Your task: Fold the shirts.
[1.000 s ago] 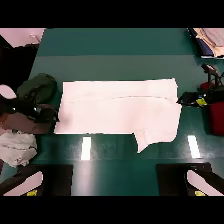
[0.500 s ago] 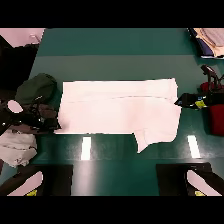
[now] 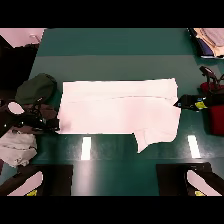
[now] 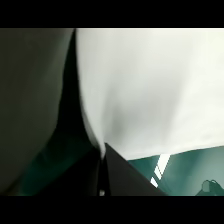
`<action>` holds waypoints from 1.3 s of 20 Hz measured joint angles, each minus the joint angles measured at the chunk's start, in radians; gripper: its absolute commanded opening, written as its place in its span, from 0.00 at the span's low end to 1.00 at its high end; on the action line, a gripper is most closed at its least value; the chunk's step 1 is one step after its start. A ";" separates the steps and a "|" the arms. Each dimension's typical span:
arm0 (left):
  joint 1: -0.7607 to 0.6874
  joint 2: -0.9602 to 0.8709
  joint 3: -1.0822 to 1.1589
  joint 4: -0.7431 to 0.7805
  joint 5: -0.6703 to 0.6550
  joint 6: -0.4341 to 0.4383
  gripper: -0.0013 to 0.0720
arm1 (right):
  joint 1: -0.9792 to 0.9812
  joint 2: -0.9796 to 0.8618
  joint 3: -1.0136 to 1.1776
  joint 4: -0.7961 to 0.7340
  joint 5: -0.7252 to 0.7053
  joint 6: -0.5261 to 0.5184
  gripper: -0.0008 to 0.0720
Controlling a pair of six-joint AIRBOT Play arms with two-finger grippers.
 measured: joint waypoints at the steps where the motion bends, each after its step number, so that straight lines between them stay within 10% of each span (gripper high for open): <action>1: 0.000 0.004 0.008 -0.006 -0.012 0.004 0.05 | 0.000 0.000 -0.005 -0.018 0.021 0.000 0.56; 15: 0.000 0.080 0.069 -0.045 -0.061 0.032 0.05 | -0.120 0.100 -0.425 -0.019 0.054 0.010 0.55; 20: 0.000 0.081 0.069 -0.048 -0.062 0.034 0.05 | -0.060 0.050 -0.432 0.010 0.021 0.003 0.04; 26: 0.000 0.108 0.071 -0.046 -0.118 0.054 0.05 | -0.012 0.119 -0.342 -0.033 0.111 0.001 0.03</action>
